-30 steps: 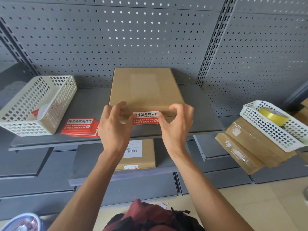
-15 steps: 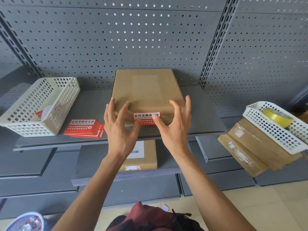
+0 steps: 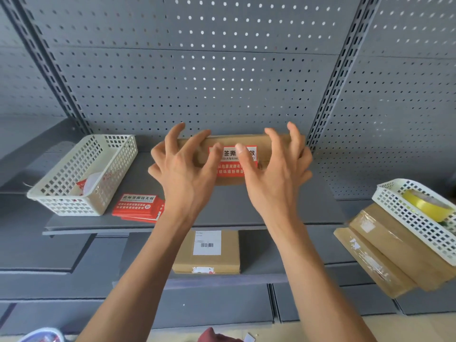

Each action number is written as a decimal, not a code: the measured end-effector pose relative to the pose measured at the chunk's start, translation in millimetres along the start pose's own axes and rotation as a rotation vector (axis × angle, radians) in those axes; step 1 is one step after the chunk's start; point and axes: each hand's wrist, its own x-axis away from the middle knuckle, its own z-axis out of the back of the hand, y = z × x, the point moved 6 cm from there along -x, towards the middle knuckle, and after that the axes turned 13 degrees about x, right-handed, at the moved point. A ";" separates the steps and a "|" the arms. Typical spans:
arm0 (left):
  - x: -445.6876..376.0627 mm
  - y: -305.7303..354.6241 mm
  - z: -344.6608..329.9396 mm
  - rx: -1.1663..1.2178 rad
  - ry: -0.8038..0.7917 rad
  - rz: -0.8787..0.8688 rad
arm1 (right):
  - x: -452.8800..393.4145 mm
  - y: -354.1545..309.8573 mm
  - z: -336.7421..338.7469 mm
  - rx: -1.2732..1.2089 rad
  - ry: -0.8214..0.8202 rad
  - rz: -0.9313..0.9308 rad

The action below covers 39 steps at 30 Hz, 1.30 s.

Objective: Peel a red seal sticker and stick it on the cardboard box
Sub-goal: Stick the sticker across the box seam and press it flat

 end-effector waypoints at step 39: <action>-18.6 -2.9 -1.4 -0.084 -0.017 0.004 | -17.5 4.3 -18.3 -0.130 0.069 -0.091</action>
